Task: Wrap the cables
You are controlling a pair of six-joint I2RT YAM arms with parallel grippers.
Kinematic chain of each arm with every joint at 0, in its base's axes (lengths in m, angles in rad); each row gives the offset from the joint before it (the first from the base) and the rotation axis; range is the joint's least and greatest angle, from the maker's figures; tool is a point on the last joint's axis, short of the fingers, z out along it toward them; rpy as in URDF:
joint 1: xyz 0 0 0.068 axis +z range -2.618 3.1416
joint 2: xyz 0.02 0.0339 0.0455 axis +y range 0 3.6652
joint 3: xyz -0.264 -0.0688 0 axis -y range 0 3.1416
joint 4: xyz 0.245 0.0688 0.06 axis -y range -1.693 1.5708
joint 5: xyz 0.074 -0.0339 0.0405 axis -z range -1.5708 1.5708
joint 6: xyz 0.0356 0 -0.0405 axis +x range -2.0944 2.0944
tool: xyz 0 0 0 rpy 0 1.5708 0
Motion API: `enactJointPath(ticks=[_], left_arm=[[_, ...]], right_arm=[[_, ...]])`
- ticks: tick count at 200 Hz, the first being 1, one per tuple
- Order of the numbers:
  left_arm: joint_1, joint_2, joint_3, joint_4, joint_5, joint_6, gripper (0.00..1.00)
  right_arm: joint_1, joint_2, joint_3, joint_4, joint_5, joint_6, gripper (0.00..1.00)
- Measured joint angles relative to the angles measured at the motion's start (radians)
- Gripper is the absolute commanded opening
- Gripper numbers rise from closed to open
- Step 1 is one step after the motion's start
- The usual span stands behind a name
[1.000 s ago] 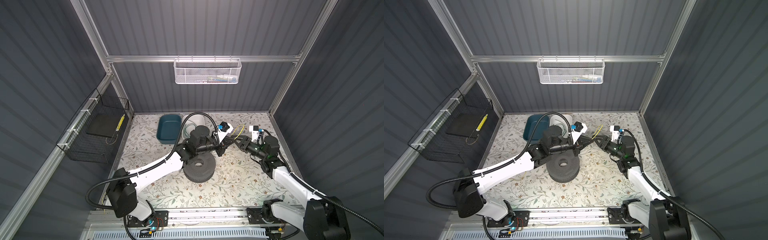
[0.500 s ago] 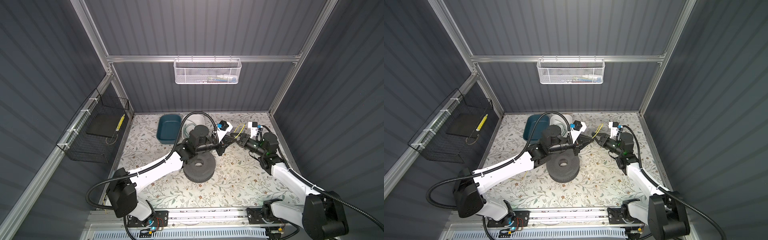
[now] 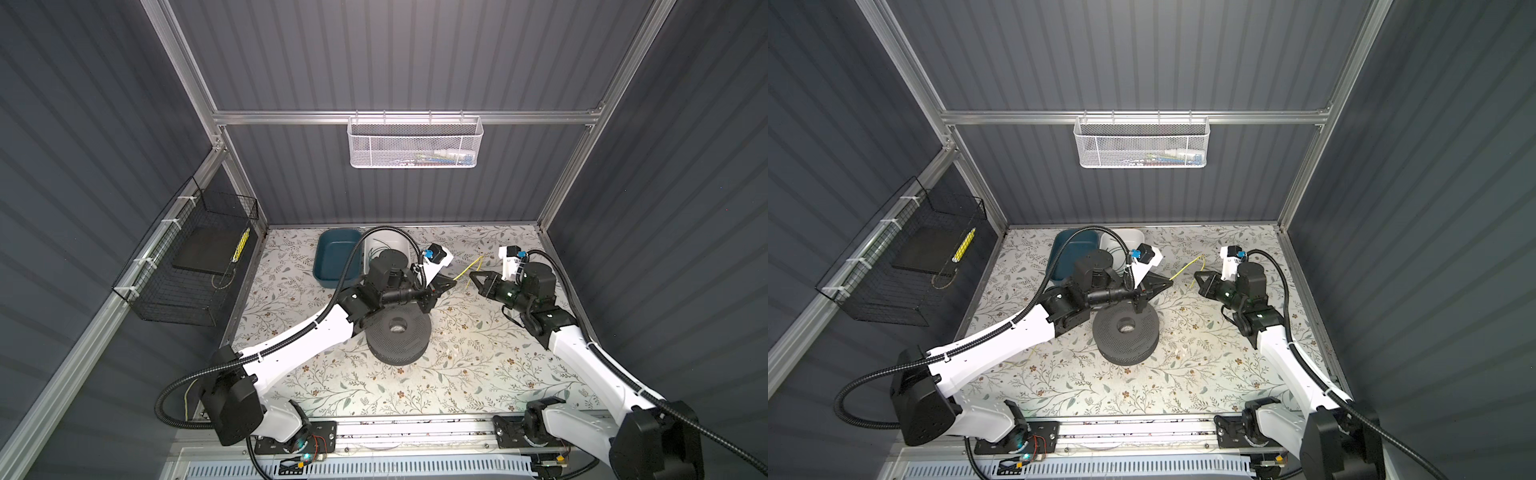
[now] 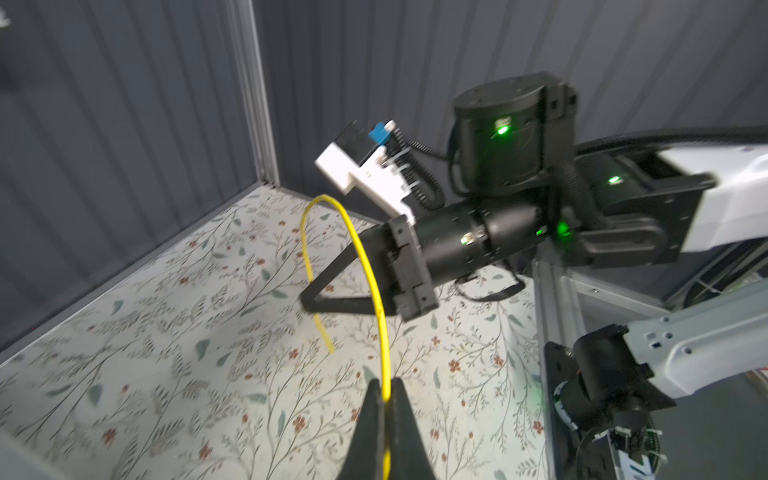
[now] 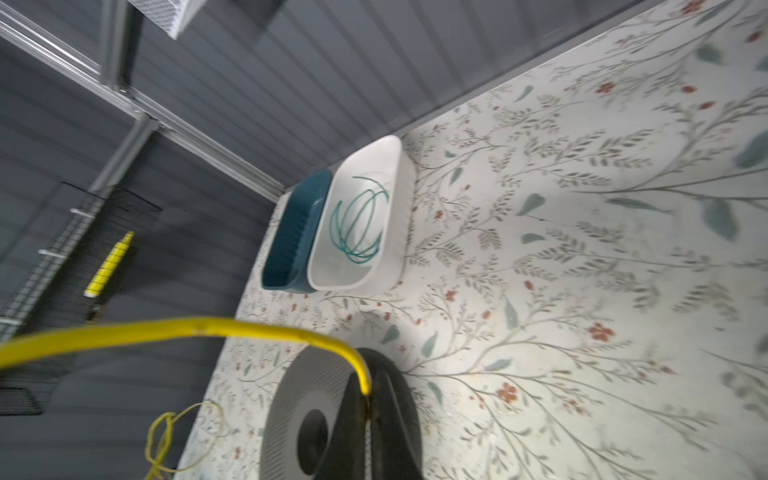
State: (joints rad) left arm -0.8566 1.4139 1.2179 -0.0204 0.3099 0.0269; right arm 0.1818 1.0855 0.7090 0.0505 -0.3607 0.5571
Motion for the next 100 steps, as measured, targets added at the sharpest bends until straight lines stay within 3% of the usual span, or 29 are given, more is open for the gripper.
enactJointPath(ticks=[59,82,100], left_arm=[[0.012,-0.017,0.045,-0.345,-0.292,0.193,0.0],[0.01,-0.011,0.05,-0.385,-0.358,0.243,0.0],[0.012,-0.011,0.05,-0.392,-0.37,0.253,0.0]], right_arm=[[0.019,-0.023,0.074,-0.226,0.239,-0.18,0.0],[0.033,-0.019,0.096,-0.261,0.251,-0.221,0.11],[0.03,-0.012,0.099,-0.269,0.245,-0.221,0.29]])
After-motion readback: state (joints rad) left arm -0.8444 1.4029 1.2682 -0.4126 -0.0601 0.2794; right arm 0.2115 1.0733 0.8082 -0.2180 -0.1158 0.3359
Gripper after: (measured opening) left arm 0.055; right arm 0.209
